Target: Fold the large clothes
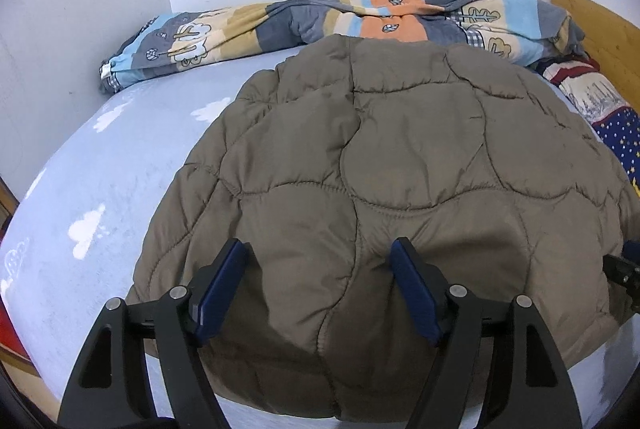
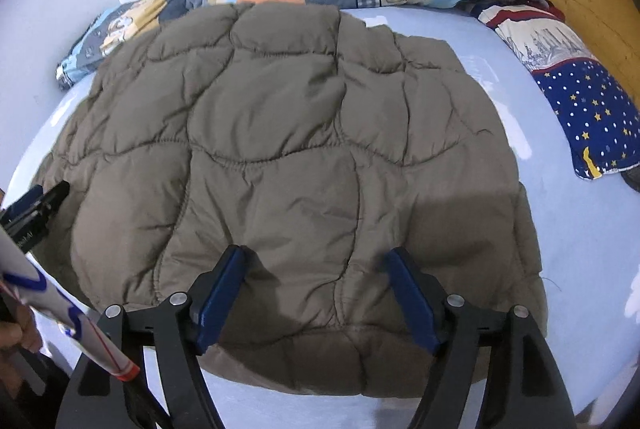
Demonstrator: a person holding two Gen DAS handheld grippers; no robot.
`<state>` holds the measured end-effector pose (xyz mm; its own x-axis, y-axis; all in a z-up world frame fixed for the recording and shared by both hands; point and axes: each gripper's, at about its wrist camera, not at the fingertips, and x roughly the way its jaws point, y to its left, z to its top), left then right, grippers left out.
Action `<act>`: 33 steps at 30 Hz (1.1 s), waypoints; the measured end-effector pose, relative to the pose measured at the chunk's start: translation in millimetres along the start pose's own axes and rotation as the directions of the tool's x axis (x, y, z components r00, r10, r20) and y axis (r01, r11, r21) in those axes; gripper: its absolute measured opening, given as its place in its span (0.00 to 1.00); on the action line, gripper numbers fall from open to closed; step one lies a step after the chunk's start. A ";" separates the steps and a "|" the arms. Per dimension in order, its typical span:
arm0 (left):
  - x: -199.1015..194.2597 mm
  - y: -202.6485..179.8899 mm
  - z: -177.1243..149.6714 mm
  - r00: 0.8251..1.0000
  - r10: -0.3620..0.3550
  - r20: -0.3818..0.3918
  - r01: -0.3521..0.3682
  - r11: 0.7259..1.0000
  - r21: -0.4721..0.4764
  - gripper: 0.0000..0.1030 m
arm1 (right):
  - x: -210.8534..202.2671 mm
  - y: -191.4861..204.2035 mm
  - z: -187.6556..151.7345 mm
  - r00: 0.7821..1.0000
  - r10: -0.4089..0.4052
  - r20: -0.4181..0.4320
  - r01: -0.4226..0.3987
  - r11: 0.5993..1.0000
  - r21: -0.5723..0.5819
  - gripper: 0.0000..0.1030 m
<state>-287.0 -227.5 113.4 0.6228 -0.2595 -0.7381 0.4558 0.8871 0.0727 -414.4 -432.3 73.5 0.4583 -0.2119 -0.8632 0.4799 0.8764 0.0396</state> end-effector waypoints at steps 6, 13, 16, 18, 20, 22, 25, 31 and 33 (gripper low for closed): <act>-12.8 6.1 -4.5 1.000 0.000 0.007 0.000 1.000 -0.025 0.73 | -4.6 -0.7 -3.0 1.000 0.002 0.013 -0.002 1.000 0.016 0.78; -22.7 49.4 -14.2 0.999 0.045 0.001 -0.044 0.993 -0.110 0.73 | -39.7 -27.1 -14.9 0.995 -0.052 0.079 0.042 0.992 0.122 0.78; -6.4 60.9 -20.6 0.997 0.054 -0.063 -0.062 0.990 -0.127 0.73 | -38.5 -45.3 -19.6 0.996 -0.061 0.060 0.049 0.983 0.175 0.78; 1.8 62.5 -24.3 0.995 0.044 -0.094 -0.056 0.989 -0.135 0.75 | -29.4 -50.5 -21.3 0.998 -0.054 0.030 0.047 0.980 0.192 0.78; 7.3 63.4 -26.1 0.993 0.034 -0.112 -0.051 0.988 -0.149 0.76 | -19.2 -49.2 -21.8 0.998 -0.060 0.004 0.059 0.980 0.190 0.79; 10.7 63.9 -26.4 0.992 0.032 -0.120 -0.051 0.987 -0.154 0.77 | -12.1 -46.1 -22.2 0.997 -0.072 -0.008 0.073 0.981 0.182 0.82; 7.7 65.5 -28.2 0.993 0.037 -0.114 -0.055 0.986 -0.157 0.77 | -5.8 -42.9 -21.5 0.996 -0.091 -0.008 0.091 0.981 0.169 0.83; -35.0 51.9 -28.9 0.999 0.018 0.028 -0.013 0.987 -0.162 0.76 | -35.7 -31.4 -23.4 0.990 -0.111 0.083 0.097 0.983 0.155 0.82; -48.8 41.5 -28.3 0.997 0.004 0.074 0.006 0.991 -0.135 0.76 | -48.5 -20.1 -24.9 0.987 -0.096 0.126 0.078 0.987 0.144 0.82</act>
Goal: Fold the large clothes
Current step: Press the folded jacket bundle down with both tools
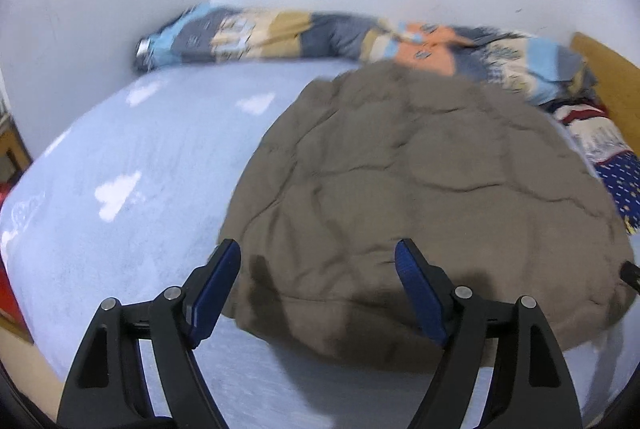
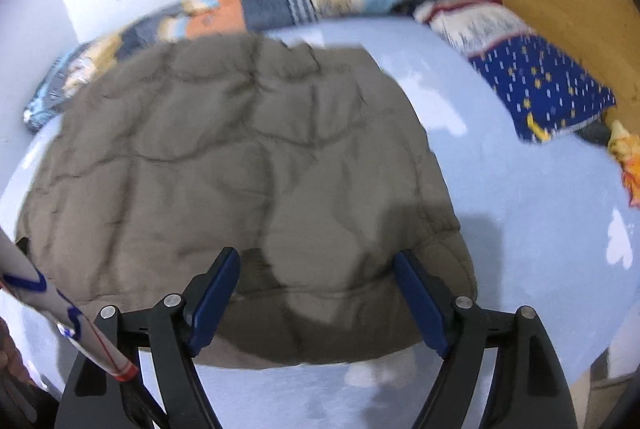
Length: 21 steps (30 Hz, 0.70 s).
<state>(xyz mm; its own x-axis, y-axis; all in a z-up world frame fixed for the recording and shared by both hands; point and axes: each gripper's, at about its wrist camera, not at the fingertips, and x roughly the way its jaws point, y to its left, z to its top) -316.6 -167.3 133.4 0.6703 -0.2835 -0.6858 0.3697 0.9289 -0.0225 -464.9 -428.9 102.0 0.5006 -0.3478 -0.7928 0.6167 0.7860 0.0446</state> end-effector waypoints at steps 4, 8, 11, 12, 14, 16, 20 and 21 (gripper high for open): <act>-8.6 -18.3 -9.8 0.999 -0.029 0.035 0.027 0.998 0.063 0.76 | -19.1 24.2 -8.9 0.997 0.055 0.050 -0.053 0.998 -0.031 0.82; 13.6 -25.6 -22.9 0.999 -0.017 -0.036 0.020 0.997 0.069 0.76 | -7.1 41.6 -23.7 0.999 0.036 0.016 -0.035 0.996 -0.084 0.82; 27.1 -25.7 -26.0 0.996 -0.023 -0.087 0.027 0.999 0.044 0.77 | 5.4 45.2 -26.9 0.998 0.057 -0.026 -0.058 0.996 -0.061 0.82; 27.0 -26.6 -27.4 0.996 -0.024 -0.086 0.027 0.999 0.044 0.77 | 8.5 46.7 -27.7 0.998 0.049 -0.033 -0.051 0.997 -0.066 0.82; 28.8 -28.8 -28.4 0.996 -0.014 -0.084 0.019 0.998 0.060 0.78 | 19.1 47.4 -27.0 0.998 0.040 -0.056 -0.044 0.997 -0.057 0.83; 28.5 -29.9 -31.5 0.997 -0.011 -0.077 0.016 0.997 0.069 0.78 | 25.6 48.1 -26.0 0.997 0.034 -0.066 -0.038 0.998 -0.053 0.84; 21.7 -33.1 -37.4 0.998 -0.006 -0.065 0.012 0.996 0.093 0.78 | 32.1 57.4 -27.8 0.998 -0.012 -0.064 0.007 0.996 -0.085 0.87; 19.9 -33.6 -37.4 0.998 -0.006 -0.066 0.012 0.995 0.095 0.78 | 32.2 59.7 -28.2 0.998 -0.025 -0.058 0.020 0.995 -0.094 0.87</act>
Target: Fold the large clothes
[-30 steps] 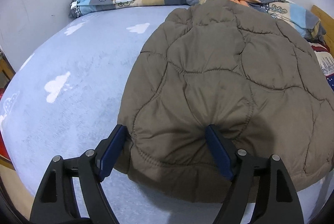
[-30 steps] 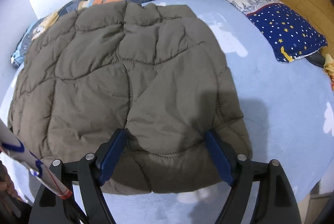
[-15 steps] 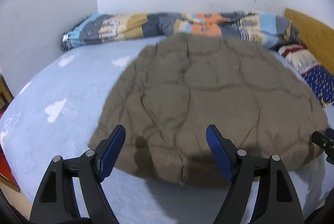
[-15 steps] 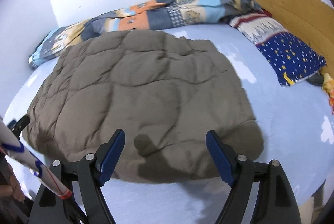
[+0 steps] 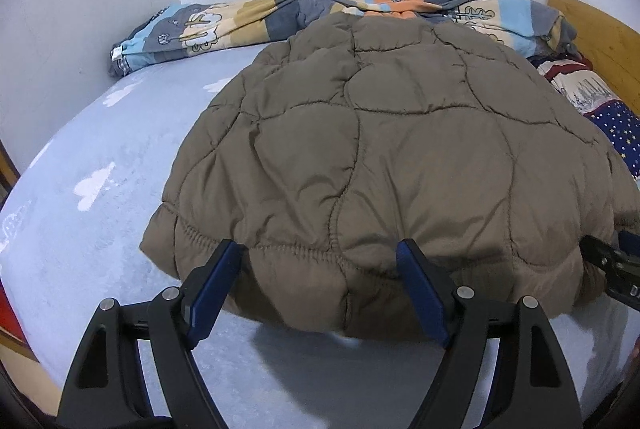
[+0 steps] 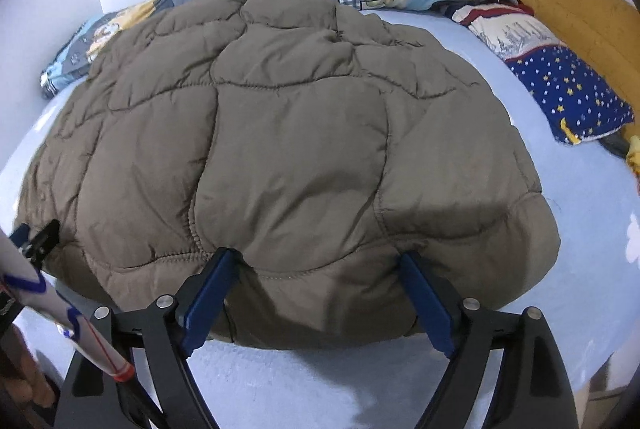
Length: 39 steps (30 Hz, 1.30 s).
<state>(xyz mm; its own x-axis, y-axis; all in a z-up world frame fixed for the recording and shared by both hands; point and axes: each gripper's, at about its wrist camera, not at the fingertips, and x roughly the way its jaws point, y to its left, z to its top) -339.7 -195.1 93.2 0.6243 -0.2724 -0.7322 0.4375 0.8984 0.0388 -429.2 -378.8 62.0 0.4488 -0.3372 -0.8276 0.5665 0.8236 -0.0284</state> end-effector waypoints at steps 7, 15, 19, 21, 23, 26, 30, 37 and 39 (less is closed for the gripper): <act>-34.9 1.2 -14.1 0.998 -0.014 0.053 0.014 1.000 -0.007 0.78 | -25.5 2.4 -5.7 0.998 0.022 0.062 -0.022 1.000 0.006 0.84; -79.2 2.7 -13.1 0.987 -0.068 0.143 0.072 0.997 -0.018 0.78 | -82.9 26.3 -19.7 0.982 0.085 0.167 -0.081 0.996 -0.030 0.85; -93.8 -2.1 -14.8 0.981 -0.093 0.172 0.094 0.996 -0.003 0.78 | -101.7 42.9 -28.2 0.971 0.117 0.208 -0.110 0.993 -0.044 0.85; -95.4 -6.9 -15.4 0.981 -0.102 0.164 0.101 0.995 0.011 0.78 | -104.6 49.9 -31.9 0.968 0.139 0.207 -0.130 0.990 -0.057 0.85; -97.9 -9.8 -15.6 0.980 -0.110 0.164 0.110 0.994 0.011 0.78 | -108.5 57.5 -34.1 0.970 0.143 0.198 -0.129 0.988 -0.084 0.85; -101.1 -13.9 -14.9 0.979 -0.115 0.166 0.113 0.993 0.021 0.78 | -115.8 59.1 -35.4 0.968 0.151 0.201 -0.135 0.987 -0.092 0.85; -105.2 -16.5 -15.3 0.979 -0.124 0.162 0.122 0.992 0.026 0.78 | -124.0 54.1 -36.6 0.966 0.144 0.213 -0.128 0.988 -0.087 0.85; -132.7 -23.3 -13.7 0.970 -0.139 0.199 0.132 0.990 0.045 0.78 | -143.5 43.6 -38.7 0.960 0.147 0.237 -0.136 0.989 -0.063 0.85; -145.4 -24.6 -11.5 0.966 -0.145 0.216 0.137 0.989 0.050 0.78 | -149.4 40.9 -37.8 0.958 0.150 0.243 -0.139 0.988 -0.060 0.85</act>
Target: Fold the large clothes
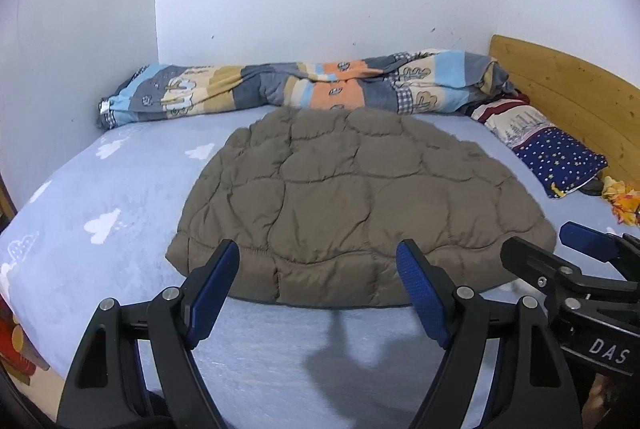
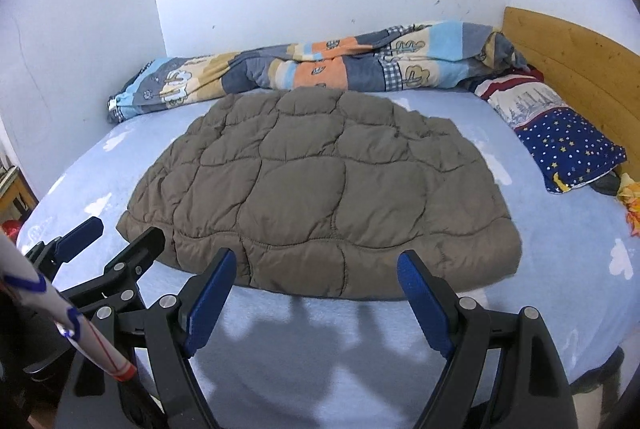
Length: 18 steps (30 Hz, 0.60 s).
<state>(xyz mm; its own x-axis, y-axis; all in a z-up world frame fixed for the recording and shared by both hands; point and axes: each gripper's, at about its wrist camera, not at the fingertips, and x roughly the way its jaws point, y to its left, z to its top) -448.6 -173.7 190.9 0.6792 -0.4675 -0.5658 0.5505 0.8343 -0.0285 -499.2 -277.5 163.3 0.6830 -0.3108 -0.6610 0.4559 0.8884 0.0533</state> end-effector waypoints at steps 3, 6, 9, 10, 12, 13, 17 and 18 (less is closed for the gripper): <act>-19.2 -3.3 9.2 0.999 -0.014 0.037 0.014 1.000 0.001 0.78 | -14.6 -2.3 2.9 1.000 -0.004 0.026 0.004 1.000 0.005 0.85; -43.8 -5.7 22.1 0.996 -0.018 0.084 0.018 1.000 0.002 0.78 | -33.9 -4.4 9.1 0.998 -0.016 0.061 0.016 1.000 0.002 0.85; -74.9 -3.3 40.6 0.991 -0.020 0.131 0.023 1.000 -0.018 0.84 | -58.4 -7.4 18.6 0.994 -0.027 0.102 0.026 1.000 0.009 0.85; -82.9 -2.4 45.3 0.989 -0.014 0.147 0.017 1.000 -0.022 0.86 | -71.0 -9.2 23.1 0.992 -0.027 0.126 0.025 1.000 0.017 0.85; -105.0 -0.8 60.0 0.983 0.016 0.183 -0.013 1.000 -0.022 0.89 | -91.0 -10.8 31.5 0.986 -0.033 0.162 0.029 0.999 0.026 0.85; -114.0 -0.5 66.2 0.980 0.029 0.195 -0.026 0.999 -0.020 0.89 | -101.4 -11.0 36.6 0.983 -0.035 0.181 0.031 0.999 0.025 0.85; -148.4 -3.8 90.0 0.963 0.114 0.242 -0.112 0.993 -0.025 0.91 | -143.7 -7.1 56.0 0.965 -0.049 0.257 0.047 0.999 0.014 0.91; -155.9 -6.6 93.5 0.960 0.124 0.253 -0.124 0.992 -0.016 0.91 | -153.8 -5.9 59.7 0.960 -0.048 0.276 0.047 0.999 0.011 0.92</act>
<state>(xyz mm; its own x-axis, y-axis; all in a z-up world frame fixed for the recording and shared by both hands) -512.8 -133.7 356.3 0.8426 -0.4195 -0.3379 0.4547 0.8902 0.0288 -572.8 -255.2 309.3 0.7912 -0.4346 -0.4303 0.4940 0.8689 0.0307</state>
